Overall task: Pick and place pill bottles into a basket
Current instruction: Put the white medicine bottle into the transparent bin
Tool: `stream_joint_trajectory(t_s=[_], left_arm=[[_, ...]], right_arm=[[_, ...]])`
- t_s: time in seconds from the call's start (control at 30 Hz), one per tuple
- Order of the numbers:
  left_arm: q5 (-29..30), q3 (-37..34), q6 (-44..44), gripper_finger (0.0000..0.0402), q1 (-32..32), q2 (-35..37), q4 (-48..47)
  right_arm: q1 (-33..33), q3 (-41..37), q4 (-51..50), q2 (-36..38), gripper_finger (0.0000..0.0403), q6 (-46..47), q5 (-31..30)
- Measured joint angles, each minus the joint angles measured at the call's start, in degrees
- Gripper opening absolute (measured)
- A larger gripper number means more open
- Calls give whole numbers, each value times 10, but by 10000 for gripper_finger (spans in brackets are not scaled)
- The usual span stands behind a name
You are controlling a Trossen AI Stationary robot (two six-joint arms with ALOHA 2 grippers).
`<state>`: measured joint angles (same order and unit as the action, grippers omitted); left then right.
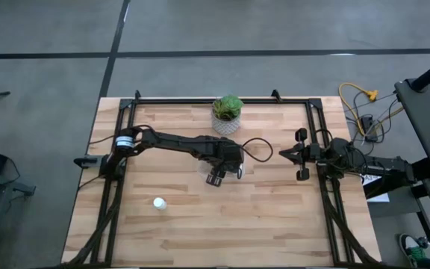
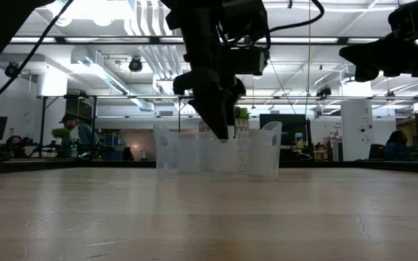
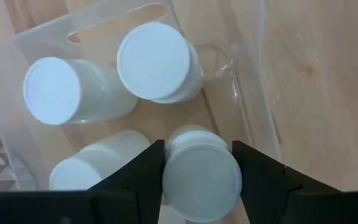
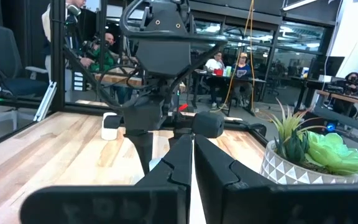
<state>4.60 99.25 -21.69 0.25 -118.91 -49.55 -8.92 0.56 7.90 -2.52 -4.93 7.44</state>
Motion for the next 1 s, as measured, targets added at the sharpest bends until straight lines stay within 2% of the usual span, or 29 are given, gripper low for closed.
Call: stream_joint_trajectory(t_s=[0.47,1.0], left_arm=[[-28,-12,3,163,0,-1,18],[-29,-14,9,164,0,-1,52]], right_arm=[[0,0,0,0,9,0,0],[0,0,0,0,9,0,0]])
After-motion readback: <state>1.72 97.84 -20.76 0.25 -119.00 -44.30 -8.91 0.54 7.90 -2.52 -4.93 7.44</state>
